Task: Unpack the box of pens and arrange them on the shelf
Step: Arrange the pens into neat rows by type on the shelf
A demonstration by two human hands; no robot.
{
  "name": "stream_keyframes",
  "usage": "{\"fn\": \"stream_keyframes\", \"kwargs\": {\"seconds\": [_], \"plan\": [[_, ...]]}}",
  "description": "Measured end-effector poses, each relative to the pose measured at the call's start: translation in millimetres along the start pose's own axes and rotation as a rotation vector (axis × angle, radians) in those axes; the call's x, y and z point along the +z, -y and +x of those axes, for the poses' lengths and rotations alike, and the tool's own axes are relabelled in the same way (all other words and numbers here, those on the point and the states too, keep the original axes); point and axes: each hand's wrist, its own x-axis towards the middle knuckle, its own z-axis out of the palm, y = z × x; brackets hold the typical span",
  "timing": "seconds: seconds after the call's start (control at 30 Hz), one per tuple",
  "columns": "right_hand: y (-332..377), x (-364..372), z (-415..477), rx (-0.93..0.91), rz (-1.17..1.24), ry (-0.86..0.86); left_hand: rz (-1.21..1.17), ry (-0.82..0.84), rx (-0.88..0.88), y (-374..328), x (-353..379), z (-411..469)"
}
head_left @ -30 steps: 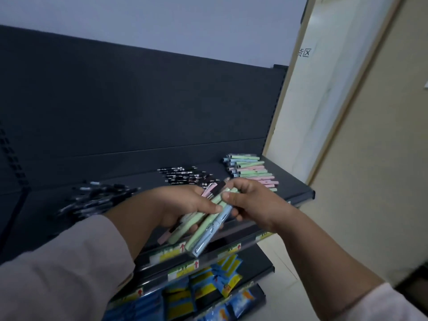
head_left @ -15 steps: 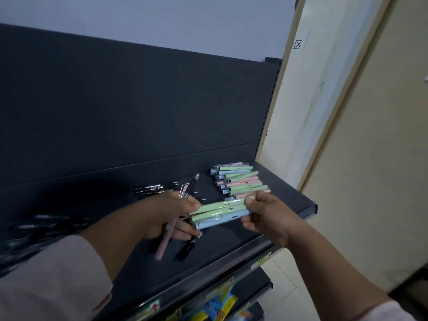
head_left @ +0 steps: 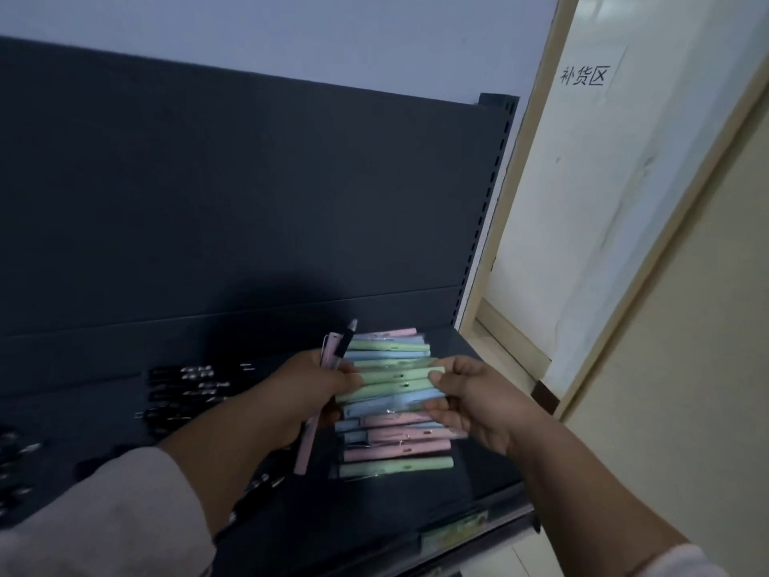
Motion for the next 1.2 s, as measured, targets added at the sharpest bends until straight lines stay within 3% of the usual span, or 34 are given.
{"fn": "stream_keyframes", "kwargs": {"seconds": [0.27, 0.53, 0.7, 0.77, 0.9, 1.2], "plan": [[5, -24, 35, 0.062, 0.007, 0.134, -0.025, -0.125, -0.009, -3, 15, 15], [-6, -26, 48, 0.046, -0.177, 0.027, -0.115, -0.275, -0.028, 0, -3, 8], [5, -19, 42, -0.243, -0.534, -0.080, -0.176, -0.284, -0.026, -2, -3, 0], [10, -13, 36, -0.301, -0.474, 0.010, -0.206, -0.272, -0.020, -3, 0, -2], [13, -1, 30, -0.144, -0.211, 0.193, -0.184, -0.234, -0.009, -6, 8, -6], [9, -19, 37, -0.120, -0.106, 0.186, -0.197, -0.302, -0.046, -7, 18, -6]]}}
